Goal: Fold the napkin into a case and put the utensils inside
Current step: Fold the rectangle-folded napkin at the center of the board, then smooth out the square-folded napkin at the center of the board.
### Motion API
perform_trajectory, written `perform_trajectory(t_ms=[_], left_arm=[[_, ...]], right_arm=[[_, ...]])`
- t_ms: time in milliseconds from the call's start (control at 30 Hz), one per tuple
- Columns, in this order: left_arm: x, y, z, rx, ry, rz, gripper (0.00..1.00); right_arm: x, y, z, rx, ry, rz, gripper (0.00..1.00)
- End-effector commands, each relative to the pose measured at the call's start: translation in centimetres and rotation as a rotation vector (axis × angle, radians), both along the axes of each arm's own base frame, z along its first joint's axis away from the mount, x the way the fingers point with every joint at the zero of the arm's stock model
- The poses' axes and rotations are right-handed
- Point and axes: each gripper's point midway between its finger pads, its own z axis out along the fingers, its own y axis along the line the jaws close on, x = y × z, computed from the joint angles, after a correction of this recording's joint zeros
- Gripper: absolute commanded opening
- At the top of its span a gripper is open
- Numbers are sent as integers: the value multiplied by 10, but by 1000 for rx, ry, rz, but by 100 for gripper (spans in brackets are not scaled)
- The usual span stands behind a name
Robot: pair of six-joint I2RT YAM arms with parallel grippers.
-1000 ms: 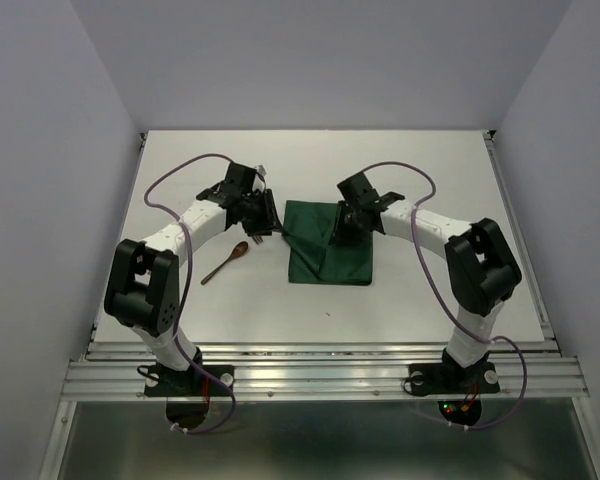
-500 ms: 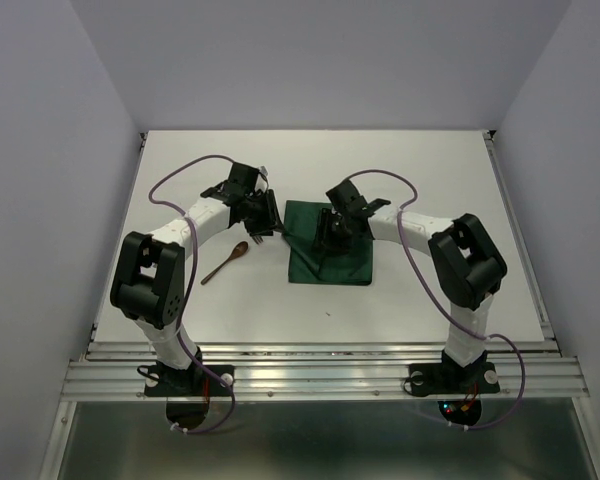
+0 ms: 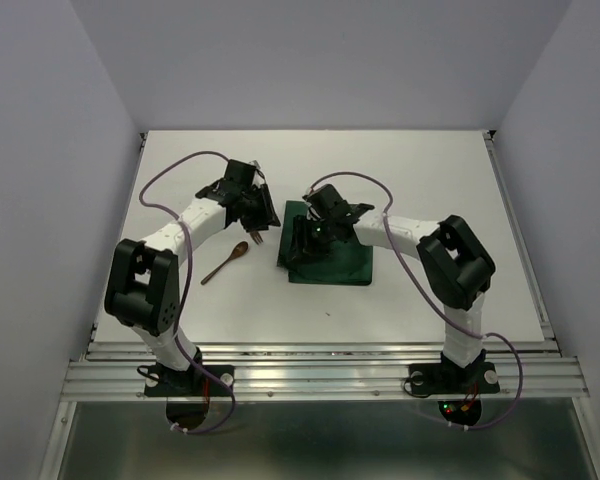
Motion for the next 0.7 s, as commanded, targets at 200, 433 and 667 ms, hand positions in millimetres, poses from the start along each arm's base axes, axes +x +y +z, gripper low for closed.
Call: perform_trajectory(t_ms=[200,433,667], left_arm=[[22,14,47,-47,-117,104,47],[5,-25,22,-71,-58,-25,47],[-29,-32,-21,-3,54,-90,47]], right_arm=[[-11,13,33,-19,-220,146,52],[28,-86,40,-126,-261,-169,44],[18,-167,20,-235,-150,-398,34]])
